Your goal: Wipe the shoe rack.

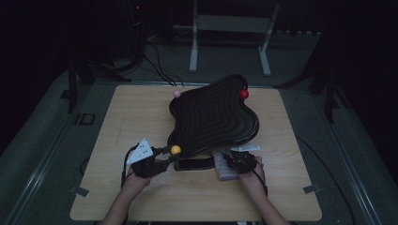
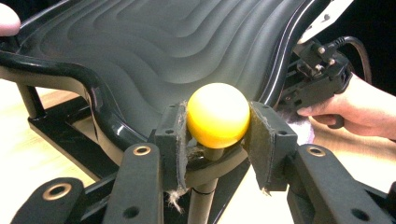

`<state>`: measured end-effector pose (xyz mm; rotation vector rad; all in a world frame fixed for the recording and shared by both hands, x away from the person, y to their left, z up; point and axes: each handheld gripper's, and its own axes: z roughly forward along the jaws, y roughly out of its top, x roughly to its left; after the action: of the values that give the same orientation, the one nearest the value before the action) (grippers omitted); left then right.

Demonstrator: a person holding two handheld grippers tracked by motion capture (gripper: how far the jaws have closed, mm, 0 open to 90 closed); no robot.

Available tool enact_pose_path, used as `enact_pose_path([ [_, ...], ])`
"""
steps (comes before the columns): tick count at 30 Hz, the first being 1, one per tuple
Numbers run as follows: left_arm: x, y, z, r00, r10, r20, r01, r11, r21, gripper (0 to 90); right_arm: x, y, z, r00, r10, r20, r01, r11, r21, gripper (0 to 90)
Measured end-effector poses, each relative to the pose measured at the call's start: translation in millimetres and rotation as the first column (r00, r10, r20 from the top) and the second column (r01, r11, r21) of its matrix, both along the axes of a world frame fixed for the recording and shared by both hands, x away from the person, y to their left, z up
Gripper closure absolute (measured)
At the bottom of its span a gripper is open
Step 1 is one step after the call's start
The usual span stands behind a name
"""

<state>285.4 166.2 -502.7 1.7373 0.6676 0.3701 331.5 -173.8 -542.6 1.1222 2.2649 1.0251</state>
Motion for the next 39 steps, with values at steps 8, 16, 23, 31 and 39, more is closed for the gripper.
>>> enact_pose_path([
  [8,-0.4,-0.8,0.4,1.0,0.003,0.003,-0.003,1.0,0.008,60.3,-15.3,18.4,-2.2,0.9995,0.032,0.0,-0.032,0.9994,0.014,74.6],
  [16,-0.6,-0.8,0.1,1.0,0.005,0.004,-0.005,1.0,0.006,60.3,-32.3,61.4,-3.9,0.9861,0.166,-0.009,-0.165,0.9853,0.043,74.1],
  [23,-0.7,-0.6,0.6,1.0,0.003,0.006,-0.003,0.9999,0.014,60.4,-29.5,71.0,-3.5,0.98,0.199,-0.013,-0.198,0.9794,0.041,74.1],
  [31,-0.3,-0.3,0.8,1.0,0.001,0.002,-0.001,0.9999,0.013,60.3,-22.7,42.2,-3.0,0.9869,0.161,-0.007,-0.161,0.9864,0.035,74.1],
  [39,0.6,-0.1,-0.4,0.9999,-0.008,-0.007,0.008,1.0,0.0,60.4,2.6,1.0,-2.1,0.9989,0.04,-0.027,-0.038,0.9972,0.065,74.2],
])
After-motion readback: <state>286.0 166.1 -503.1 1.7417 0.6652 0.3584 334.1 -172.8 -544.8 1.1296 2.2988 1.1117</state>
